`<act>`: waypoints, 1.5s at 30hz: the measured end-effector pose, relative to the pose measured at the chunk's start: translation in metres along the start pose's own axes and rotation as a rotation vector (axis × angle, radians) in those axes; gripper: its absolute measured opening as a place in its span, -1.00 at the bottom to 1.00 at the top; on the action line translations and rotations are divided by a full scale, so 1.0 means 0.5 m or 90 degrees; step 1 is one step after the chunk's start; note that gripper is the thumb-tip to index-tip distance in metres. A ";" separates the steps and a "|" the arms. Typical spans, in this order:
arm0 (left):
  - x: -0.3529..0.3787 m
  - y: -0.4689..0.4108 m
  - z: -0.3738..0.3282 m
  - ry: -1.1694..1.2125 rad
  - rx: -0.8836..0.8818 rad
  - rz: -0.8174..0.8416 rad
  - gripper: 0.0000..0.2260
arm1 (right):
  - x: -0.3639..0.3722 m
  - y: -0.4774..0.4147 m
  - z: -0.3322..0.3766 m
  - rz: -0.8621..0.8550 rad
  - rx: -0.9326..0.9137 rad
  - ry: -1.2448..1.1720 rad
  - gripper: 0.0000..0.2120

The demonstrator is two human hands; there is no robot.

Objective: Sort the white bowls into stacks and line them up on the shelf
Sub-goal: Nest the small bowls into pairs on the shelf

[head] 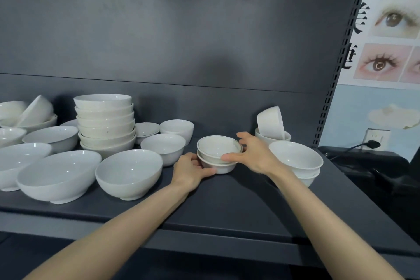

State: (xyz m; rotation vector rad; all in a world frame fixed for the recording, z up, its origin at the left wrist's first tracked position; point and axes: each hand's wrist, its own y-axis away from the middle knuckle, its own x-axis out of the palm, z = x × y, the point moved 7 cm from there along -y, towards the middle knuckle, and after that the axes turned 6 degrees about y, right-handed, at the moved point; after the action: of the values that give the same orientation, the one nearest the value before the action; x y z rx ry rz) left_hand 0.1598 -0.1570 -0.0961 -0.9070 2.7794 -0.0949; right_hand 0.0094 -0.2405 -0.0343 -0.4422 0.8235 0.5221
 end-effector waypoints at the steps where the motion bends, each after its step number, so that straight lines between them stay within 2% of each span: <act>1: 0.003 -0.007 0.000 0.000 -0.006 -0.011 -0.62 | 0.001 -0.007 -0.003 -0.003 0.006 -0.006 -0.10; 5: 0.014 -0.034 0.000 -0.010 -0.020 -0.039 -0.67 | 0.003 -0.031 -0.011 -0.016 0.024 -0.012 -0.15; 9: 0.022 -0.055 0.006 -0.036 -0.024 -0.058 -0.72 | -0.001 -0.044 -0.013 -0.036 0.033 0.008 -0.29; 13: 0.024 -0.061 0.006 -0.060 -0.025 -0.049 -0.78 | -0.002 -0.053 -0.014 -0.038 0.032 0.008 -0.32; 16: 0.024 -0.053 -0.002 -0.087 -0.011 -0.026 -0.69 | -0.001 -0.053 -0.014 -0.042 0.020 0.013 -0.35; 21: 0.000 -0.005 -0.075 -0.210 0.077 -0.014 -0.70 | -0.011 -0.038 0.010 -0.102 -0.031 -0.021 -0.37; 24: -0.050 0.014 -0.133 -0.255 0.141 -0.051 -0.68 | -0.033 -0.020 0.038 -0.176 -0.072 -0.072 -0.46; 26: -0.098 0.015 -0.165 -0.290 0.158 -0.072 -0.67 | -0.033 -0.013 0.064 -0.185 -0.093 -0.101 -0.52; 30: -0.196 -0.014 -0.175 -0.365 0.092 -0.061 -0.54 | 0.003 -0.015 0.124 -0.127 -0.122 -0.118 -0.57; 33: -0.231 -0.027 -0.152 -0.401 0.021 0.002 -0.47 | 0.055 -0.030 0.149 -0.052 -0.100 -0.103 -0.55; 34: -0.238 -0.034 -0.144 -0.414 0.004 0.022 -0.49 | 0.072 -0.037 0.152 -0.032 -0.089 -0.109 -0.54; 37: -0.246 -0.046 -0.132 -0.461 -0.018 0.073 -0.78 | 0.116 -0.050 0.158 0.025 -0.044 -0.169 -0.47; 38: -0.247 -0.052 -0.128 -0.473 -0.019 0.089 -0.76 | 0.128 -0.053 0.160 0.040 -0.027 -0.184 -0.44; 40: -0.250 -0.065 -0.112 -0.483 -0.044 0.115 -0.50 | 0.148 -0.057 0.161 0.058 0.003 -0.196 -0.44; 41: -0.250 -0.071 -0.106 -0.486 -0.054 0.121 -0.43 | 0.156 -0.057 0.161 0.059 0.015 -0.203 -0.46; 45: -0.248 -0.091 -0.097 -0.490 -0.034 0.130 -0.42 | 0.184 -0.059 0.158 0.089 0.057 -0.292 -0.63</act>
State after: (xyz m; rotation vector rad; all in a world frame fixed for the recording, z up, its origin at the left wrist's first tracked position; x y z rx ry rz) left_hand 0.2726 -0.1210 -0.0204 -0.5084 2.1316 0.3000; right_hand 0.1243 -0.1956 -0.0534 -0.1699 0.4352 0.6821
